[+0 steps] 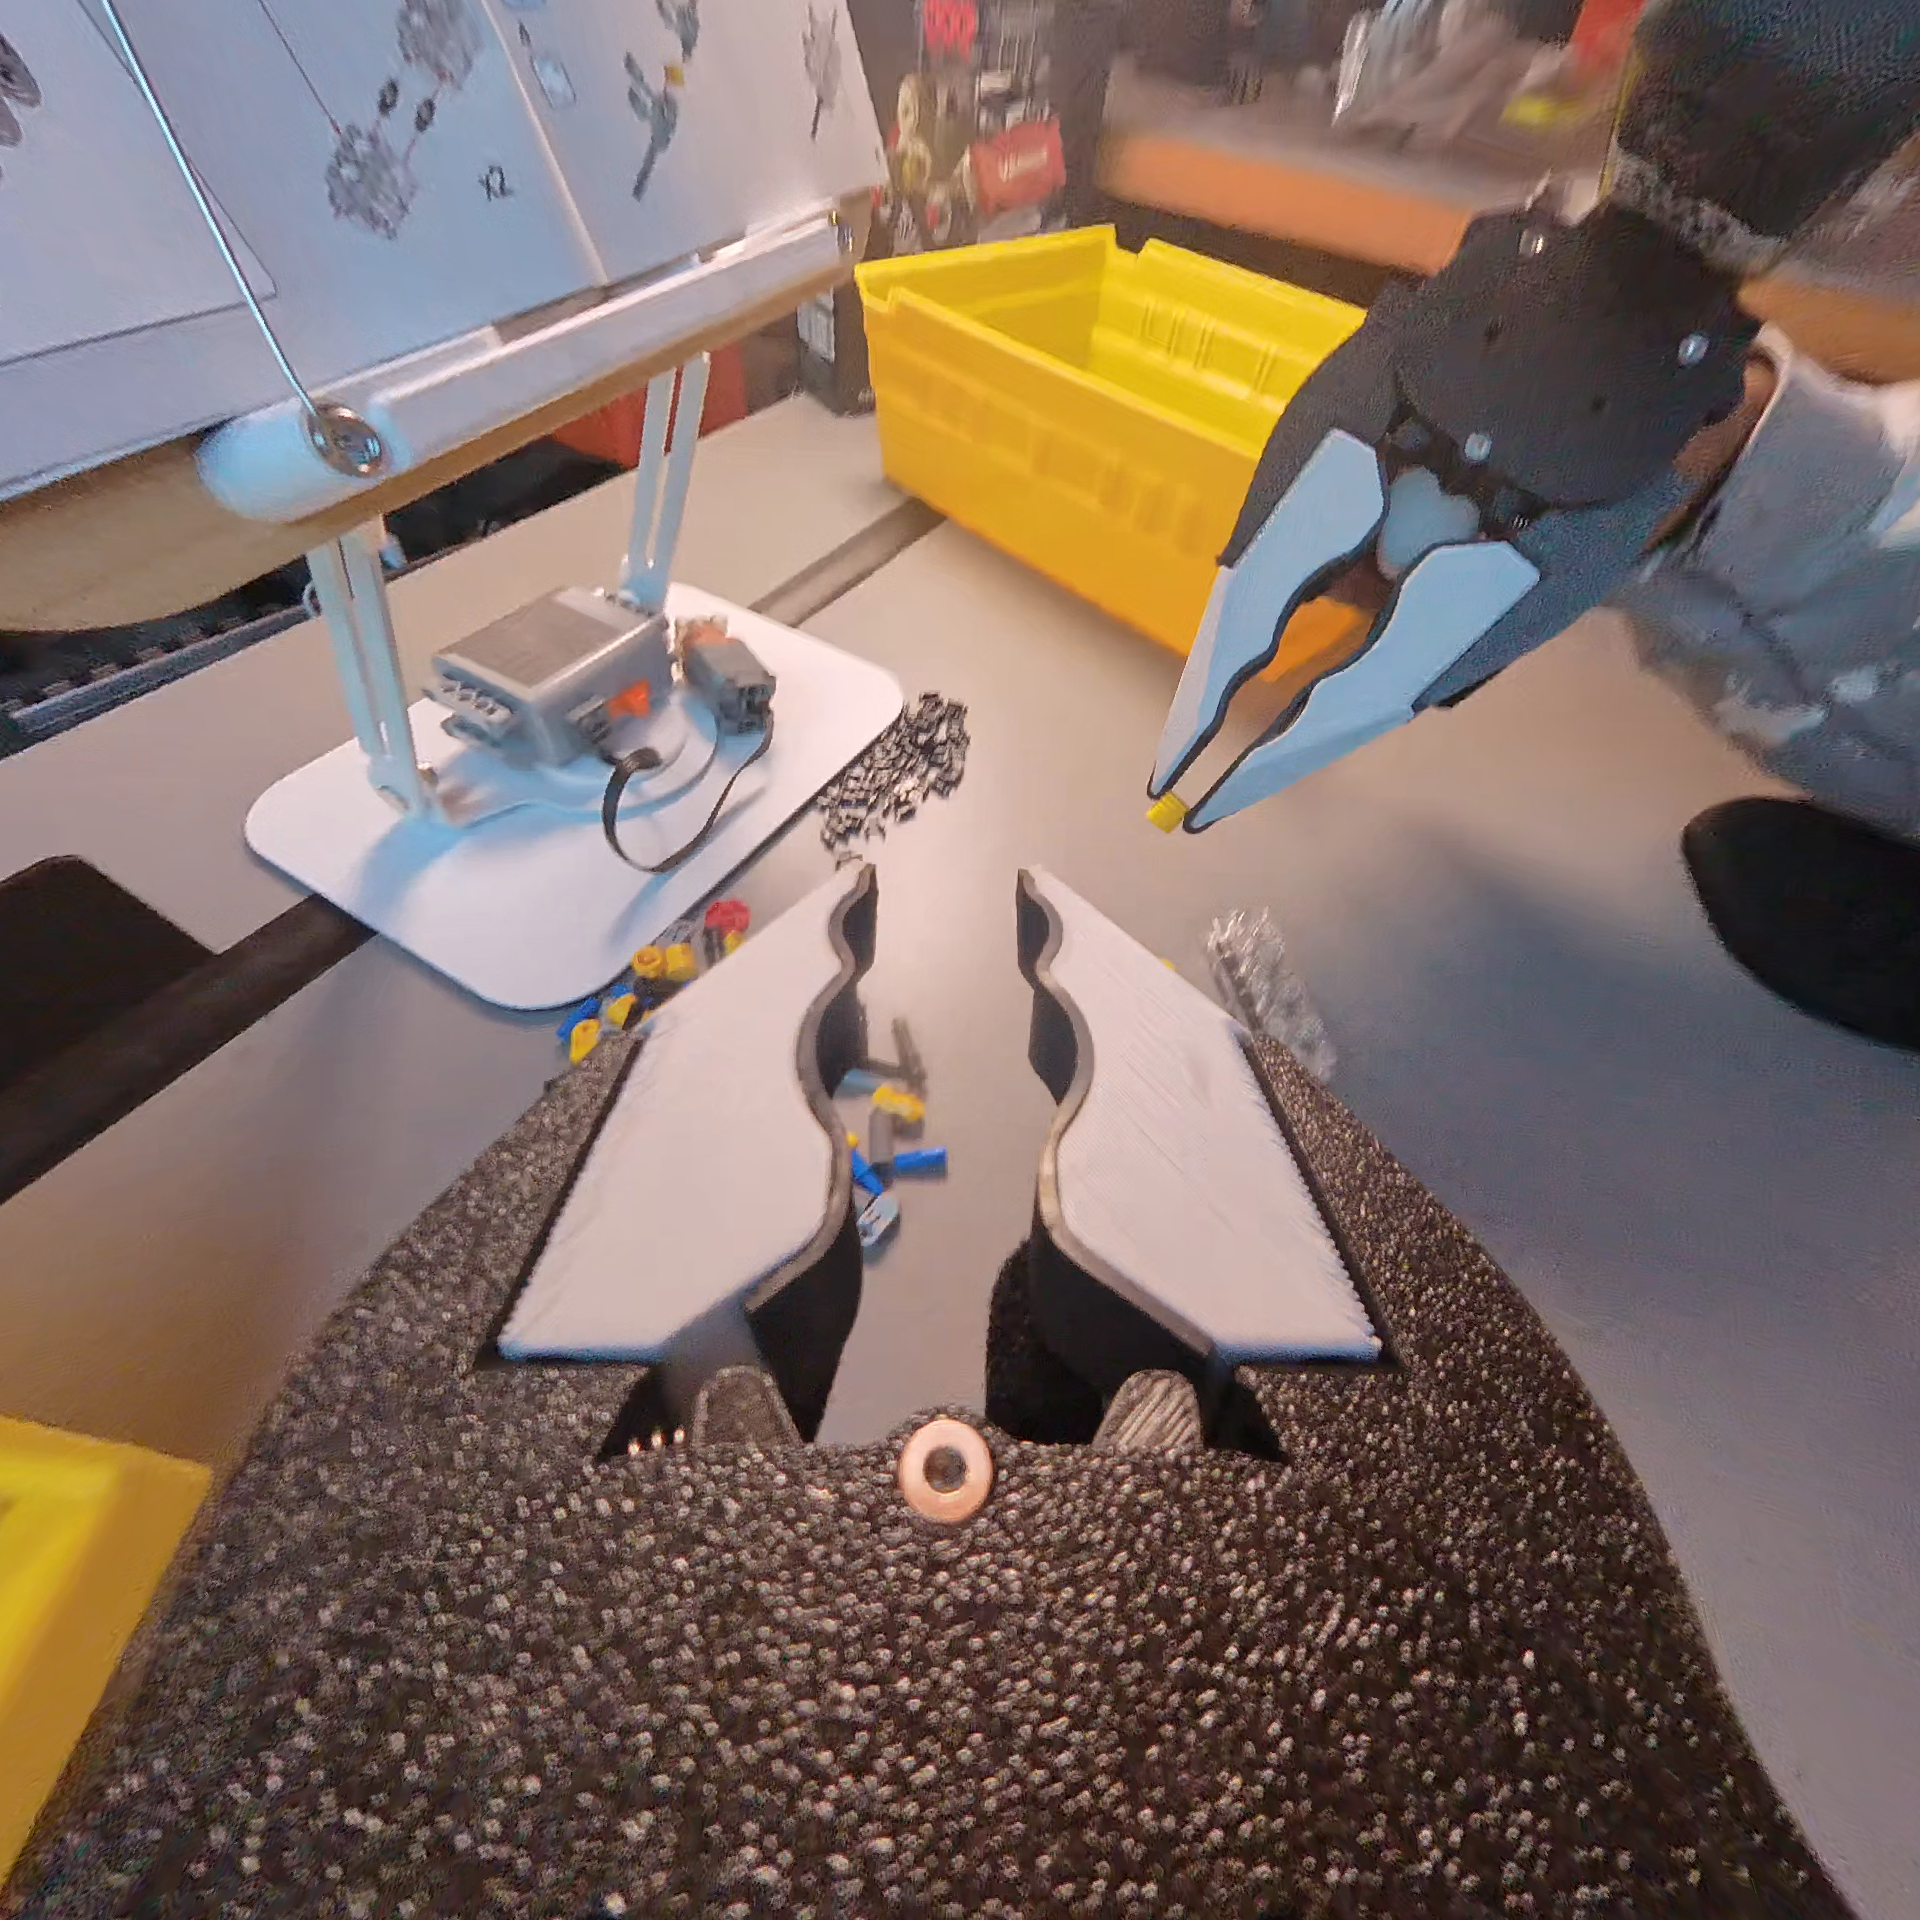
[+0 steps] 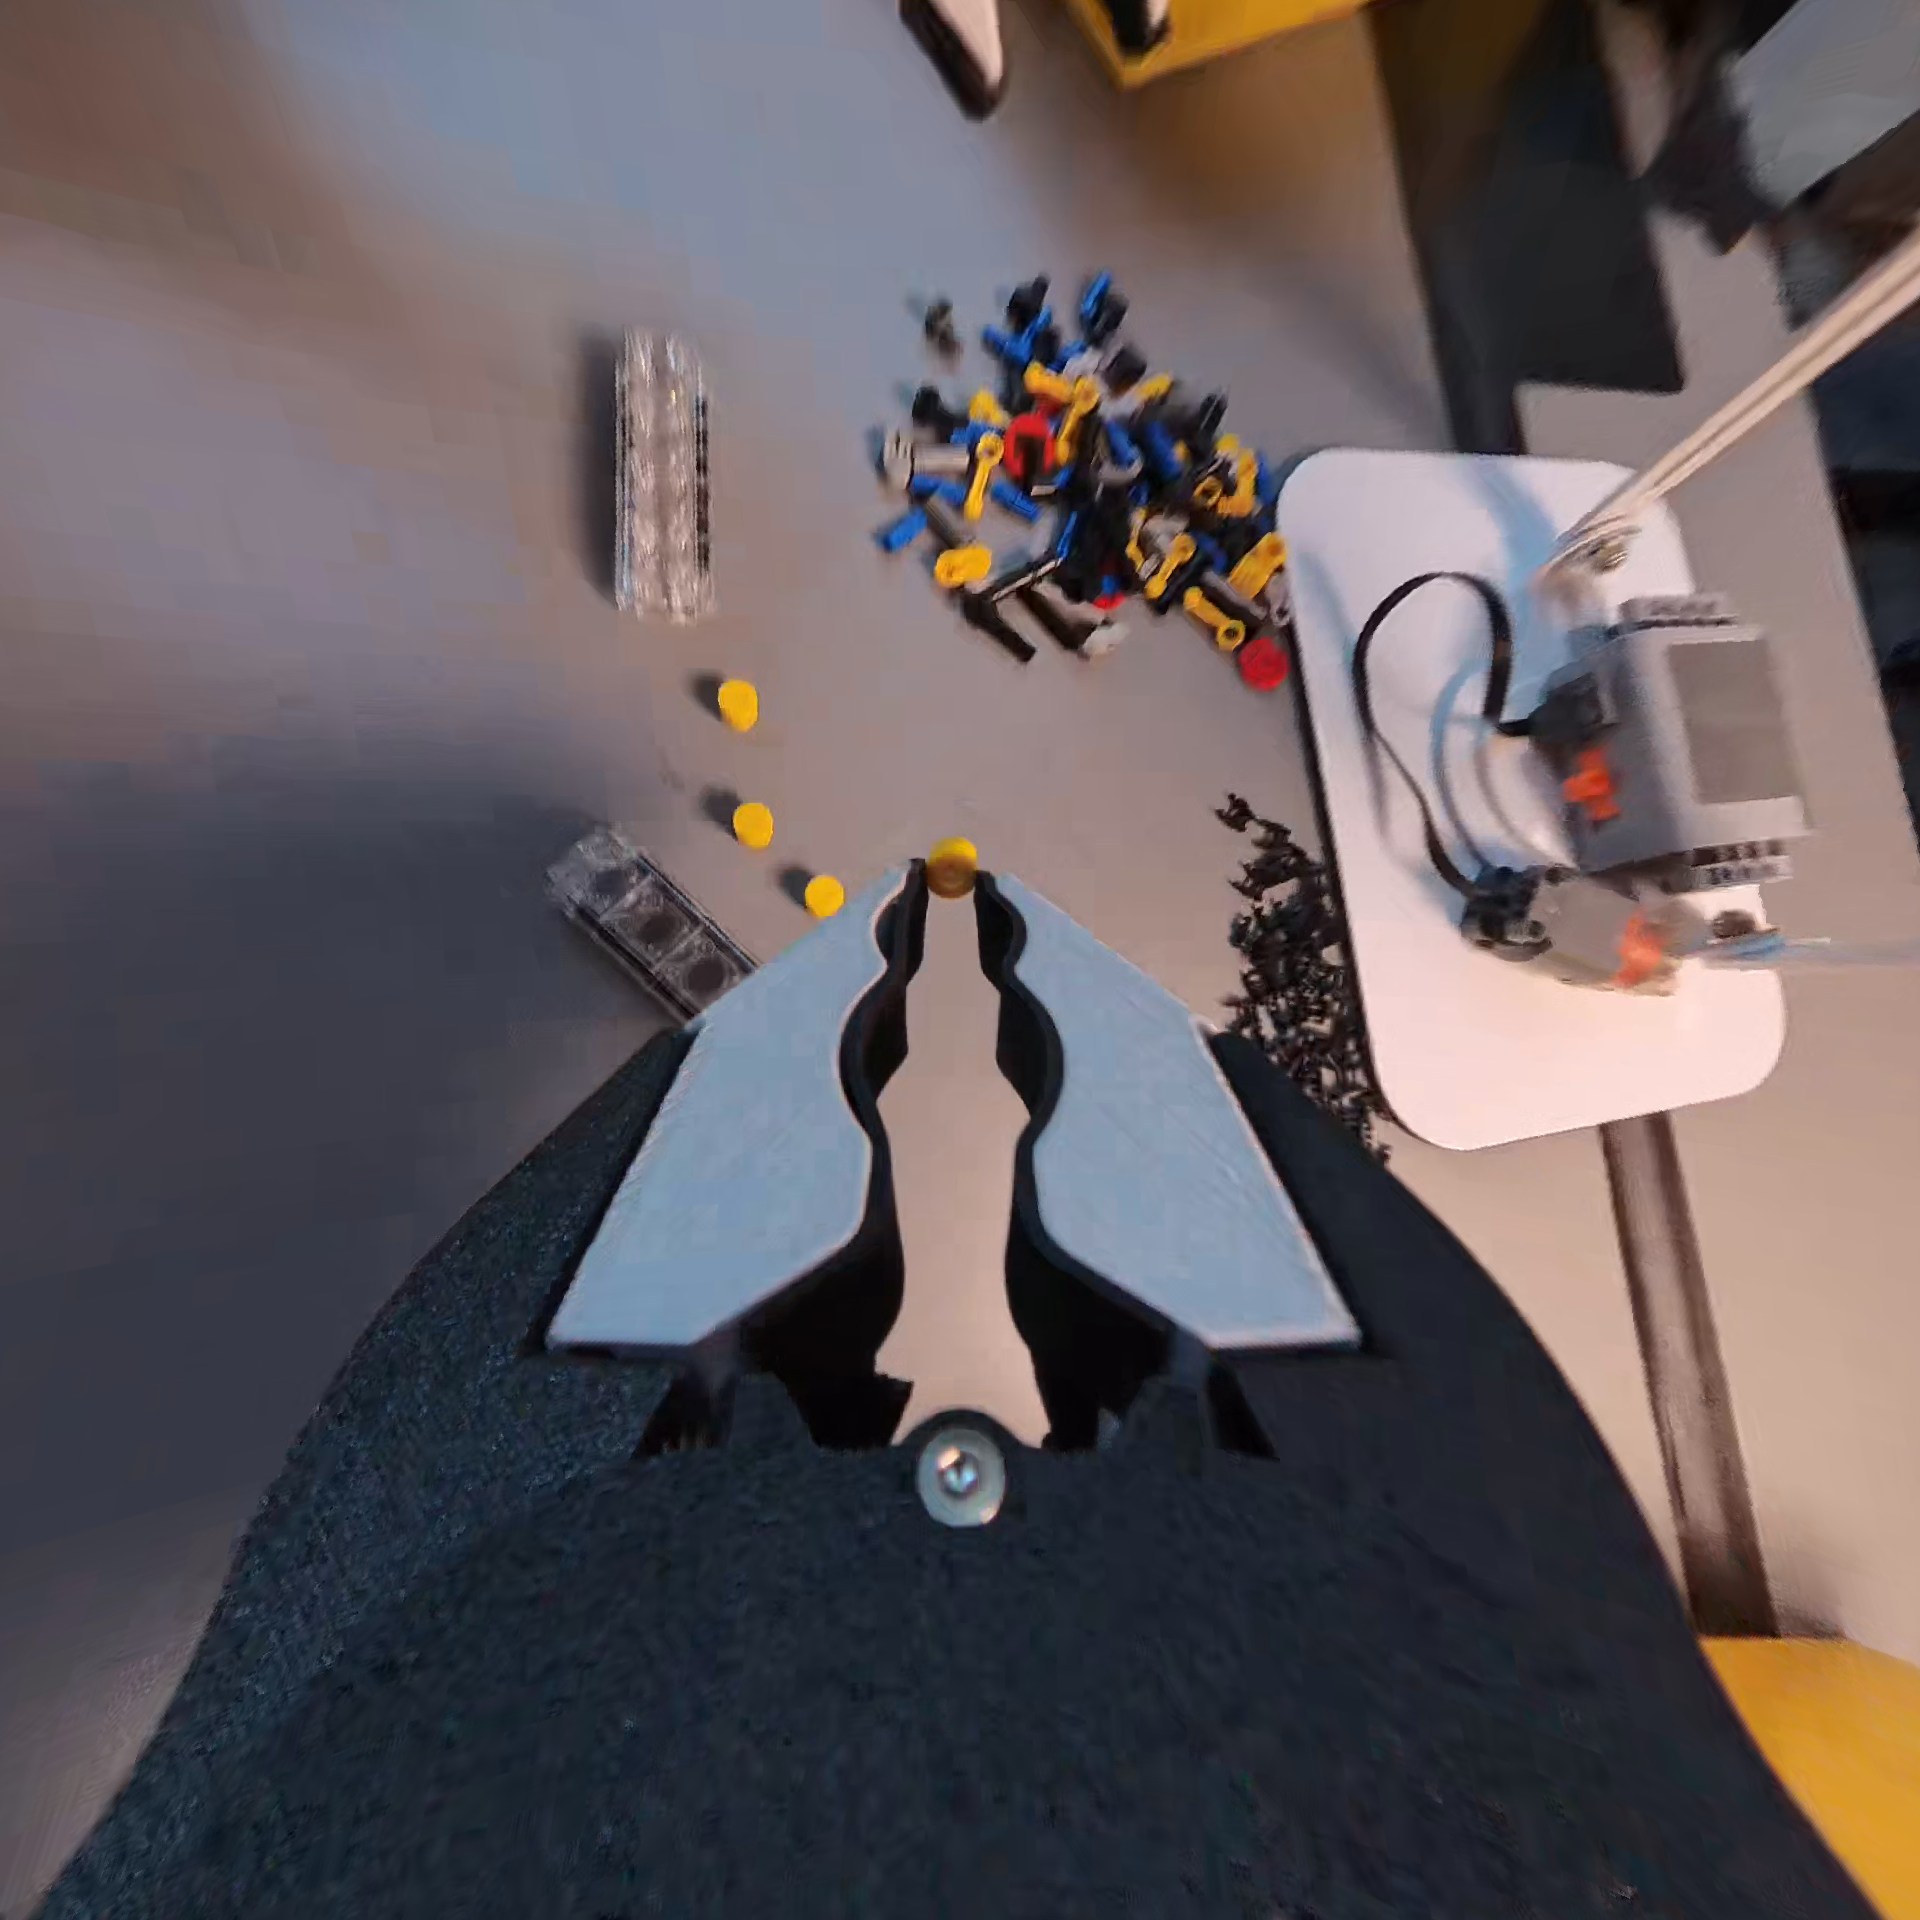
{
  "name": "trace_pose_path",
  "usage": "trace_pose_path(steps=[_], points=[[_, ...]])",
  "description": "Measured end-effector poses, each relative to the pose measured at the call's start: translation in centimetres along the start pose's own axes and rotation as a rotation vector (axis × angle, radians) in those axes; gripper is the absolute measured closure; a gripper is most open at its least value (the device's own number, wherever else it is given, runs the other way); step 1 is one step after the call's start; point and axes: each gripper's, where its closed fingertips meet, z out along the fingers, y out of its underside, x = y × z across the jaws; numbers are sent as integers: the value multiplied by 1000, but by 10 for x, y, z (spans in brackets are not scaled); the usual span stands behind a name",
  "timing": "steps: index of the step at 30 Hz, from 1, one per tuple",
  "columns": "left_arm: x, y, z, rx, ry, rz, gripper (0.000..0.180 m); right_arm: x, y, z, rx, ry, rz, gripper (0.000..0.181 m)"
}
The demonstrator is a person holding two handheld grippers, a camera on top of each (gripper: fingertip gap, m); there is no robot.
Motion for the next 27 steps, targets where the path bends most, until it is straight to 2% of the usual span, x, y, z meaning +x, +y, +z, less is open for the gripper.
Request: trace_pose_path(steps=[5, 12, 22, 25, 27], points=[[-10, 31, 5, -127, -20, 26, 154, -10, 19, 34, -262, -164, -101, 172], [-30, 60, 6, -255, -111, 86, 153, -14, 30, 49, -459, -276, -165, 172], [-34, 69, 7, -288, -119, 87, 153, -17, 33, 54, -536, -289, -205, 171], [-33, 69, 8, -282, -113, 75, 153, -11, 30, 53, -500, -258, -185, 164], [-33, 68, 7, -273, -109, 70, 152, -4, 15, 43, -400, -216, -134, 162]])
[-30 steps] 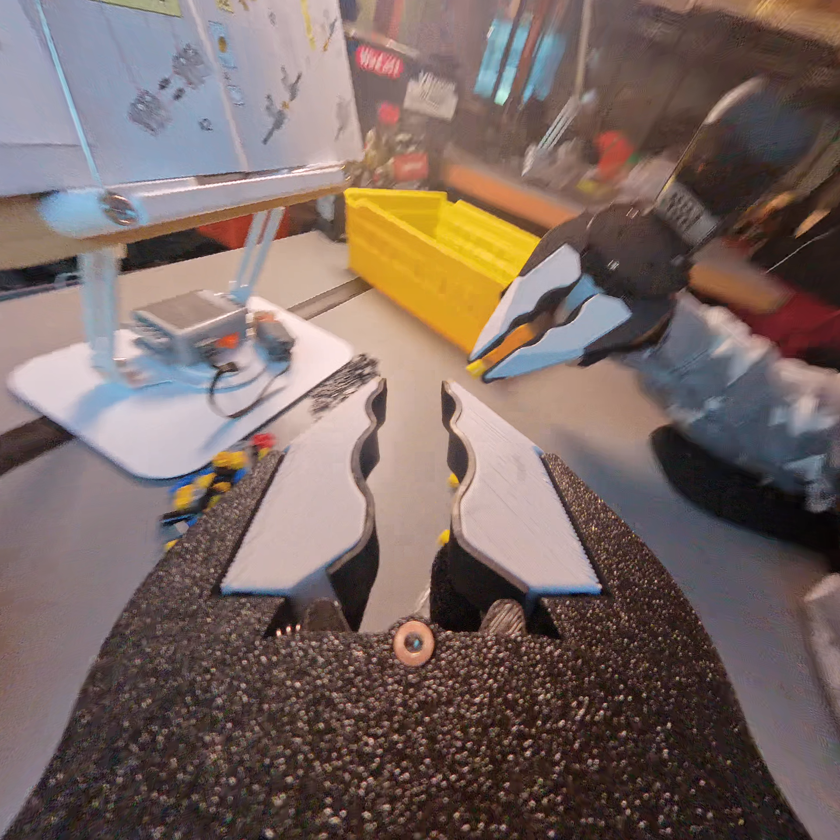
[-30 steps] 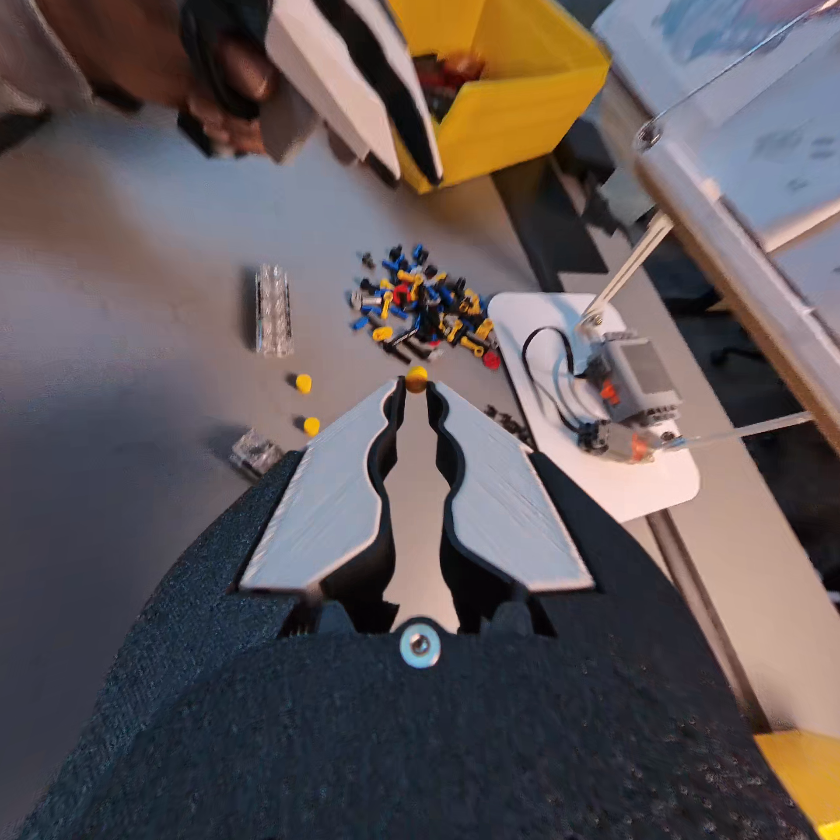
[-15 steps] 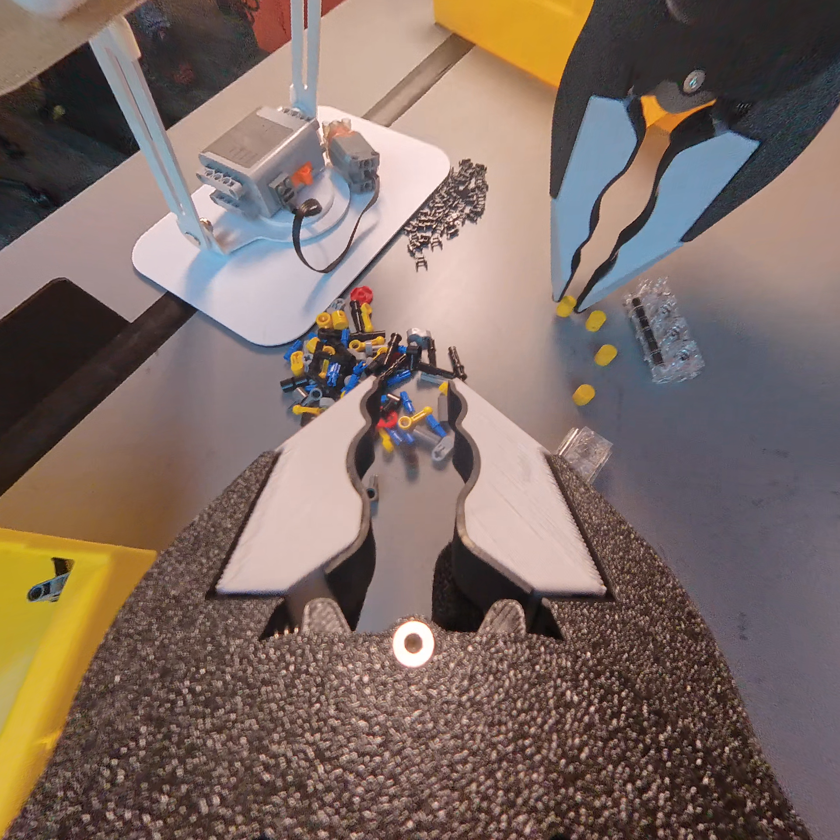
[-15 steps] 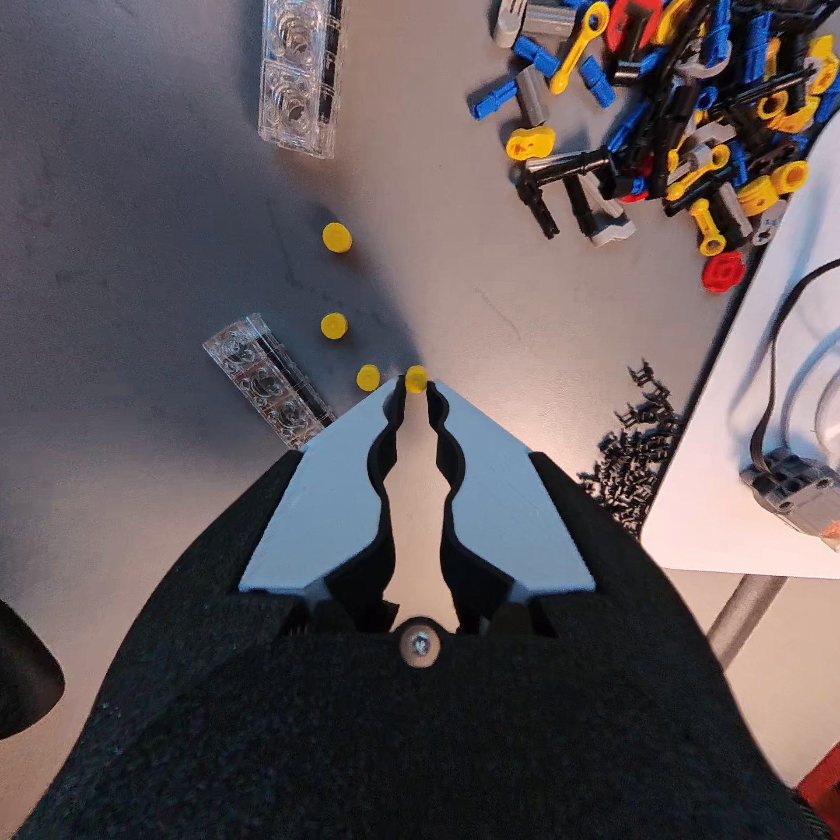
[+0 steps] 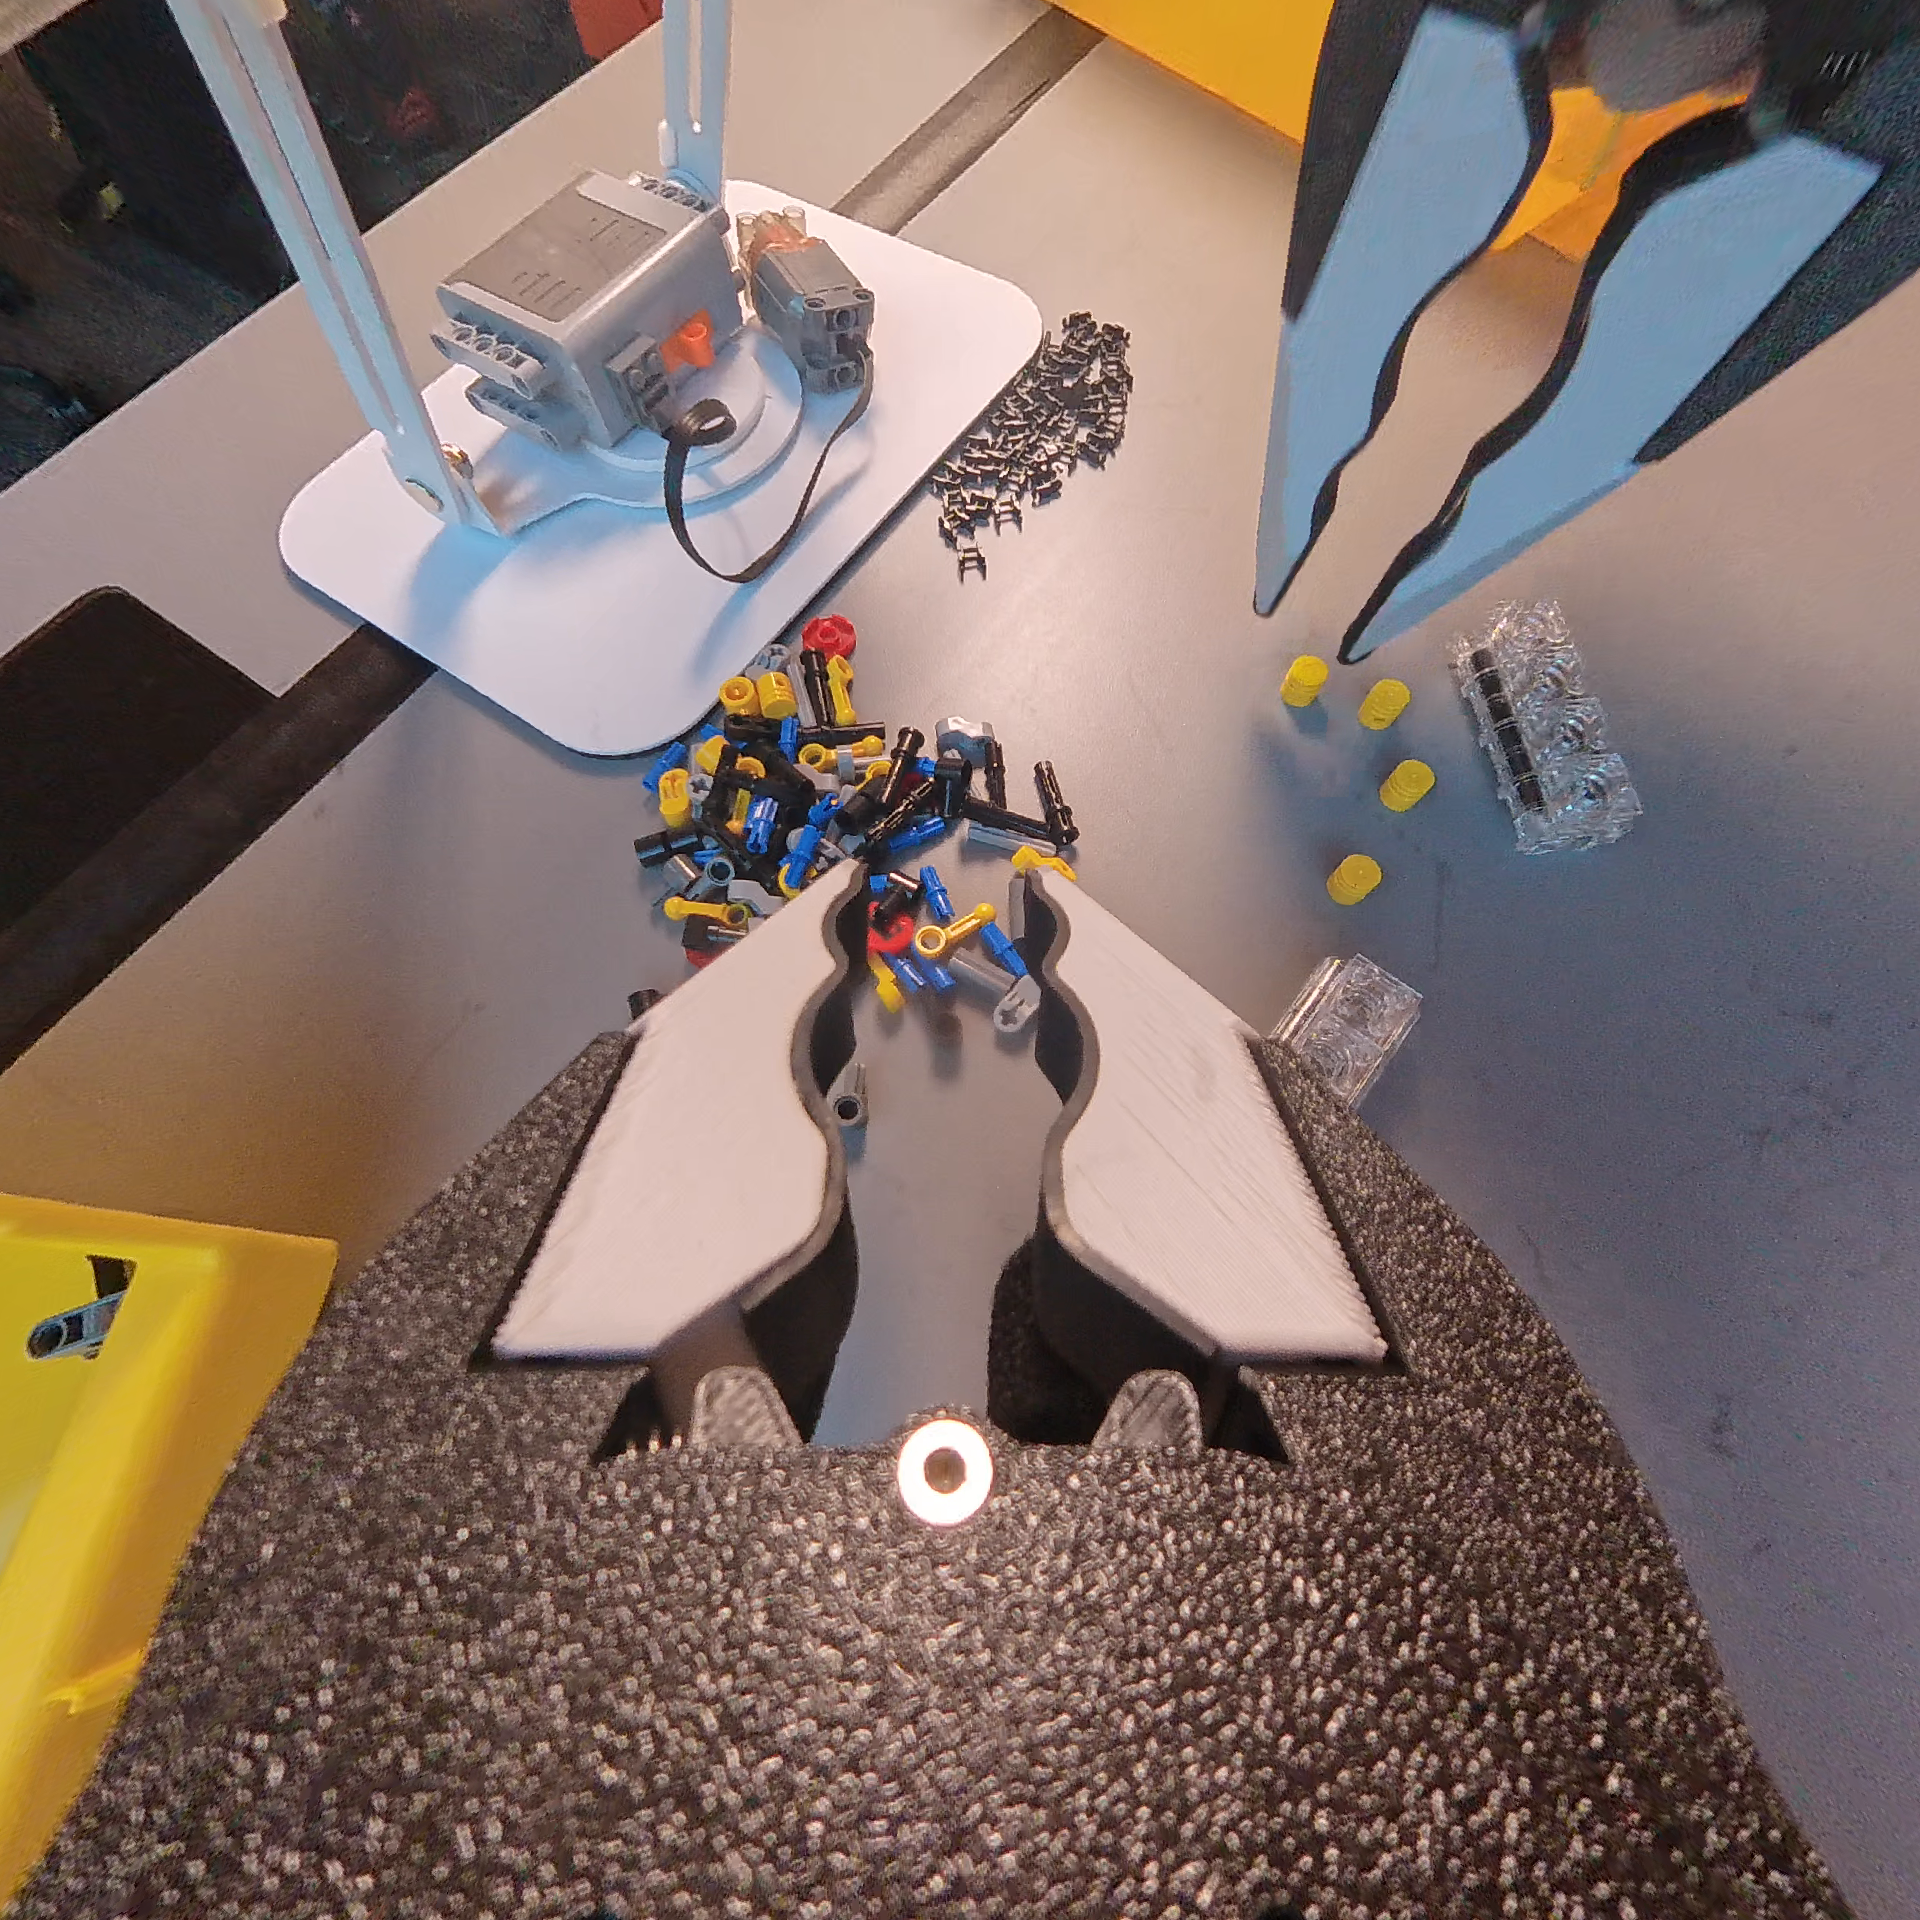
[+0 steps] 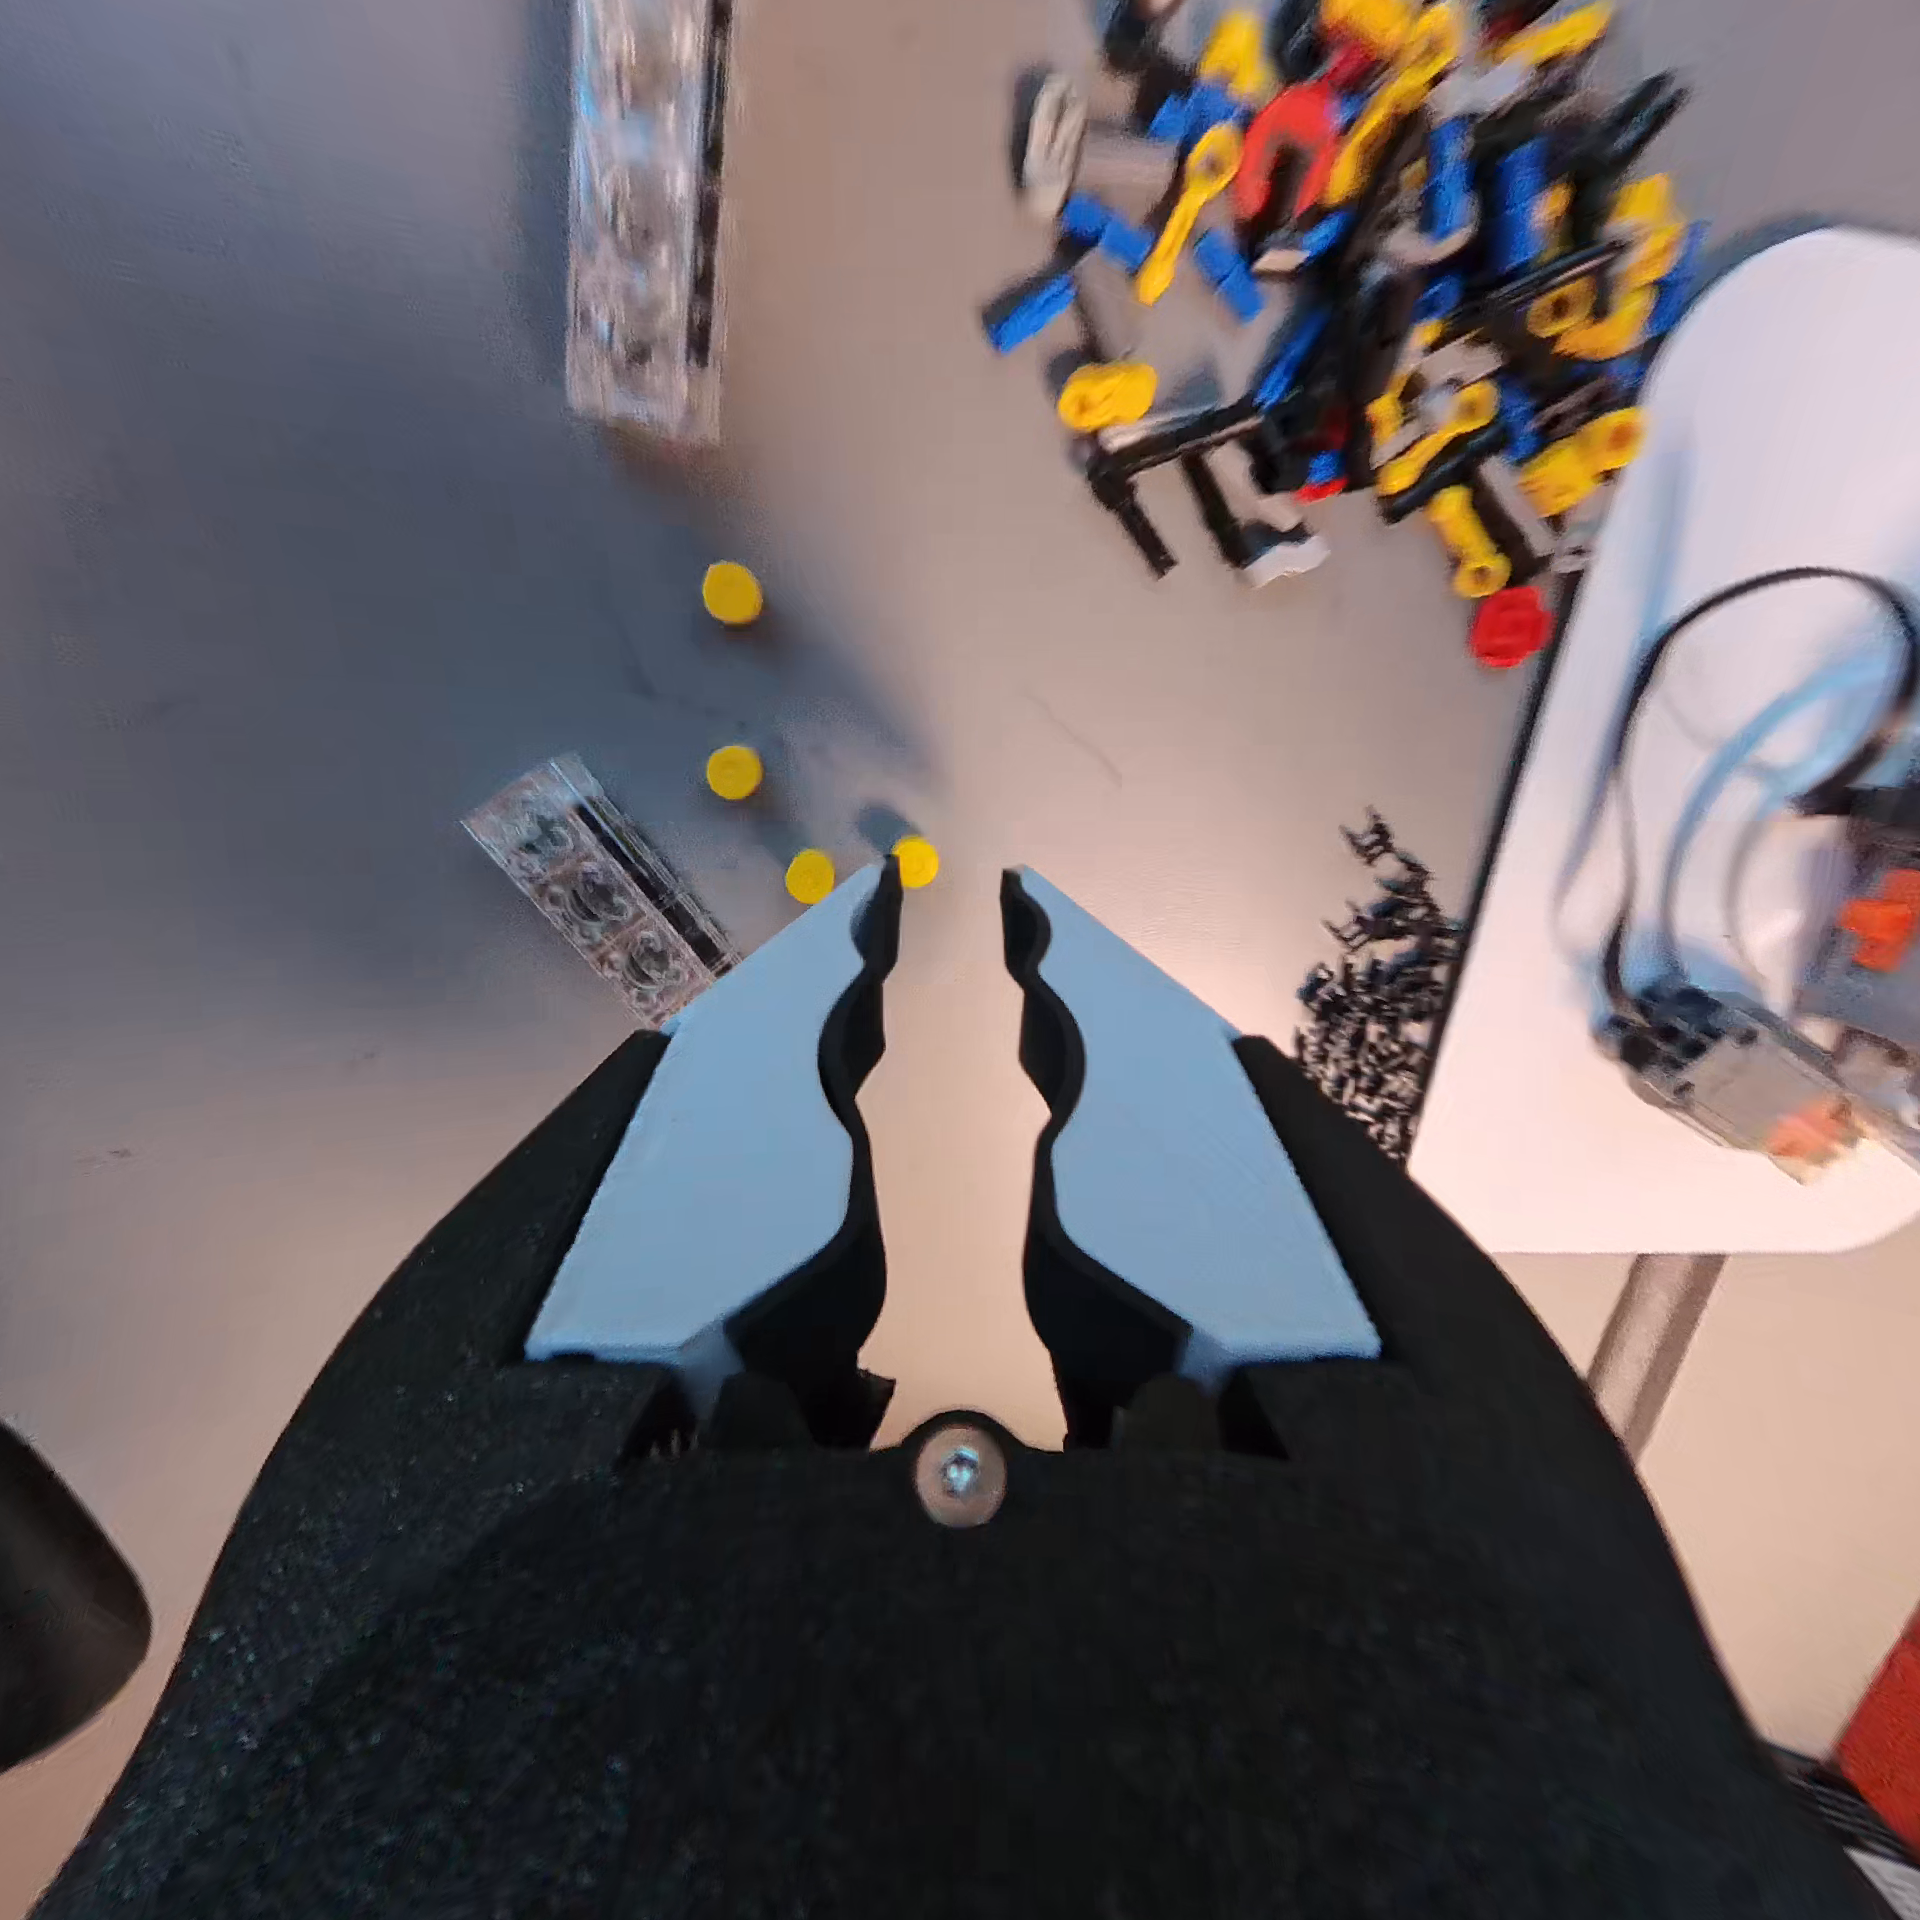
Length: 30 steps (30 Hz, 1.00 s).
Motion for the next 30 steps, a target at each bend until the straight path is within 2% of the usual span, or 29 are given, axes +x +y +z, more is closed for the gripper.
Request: trace_pose_path(steps=[6, 10, 13, 16, 20, 24, 30], points=[[-8, -13, -8, 100, -24, -14, 151, 14, -34, -74, 599, 224, 244, 148], [-14, -16, -11, 149, -50, -41, 142, 9, -23, -79, 857, 342, 423, 131], [-20, -14, -11, 157, -85, -48, 135, 11, -8, -70, 902, 439, 501, 111], [-28, -4, -8, 132, -119, -51, 128, 11, -2, -65, 899, 443, 520, 98], [-32, 9, -4, 89, -105, -49, 132, 14, 5, -71, 915, 510, 510, 106], [-29, 28, 4, 7, -69, -20, 157, 12, 5, -67, 908, 514, 504, 111], [2, 21, 12, 28, 66, 23, 170, 12, 7, -64, 899, 514, 500, 112]])
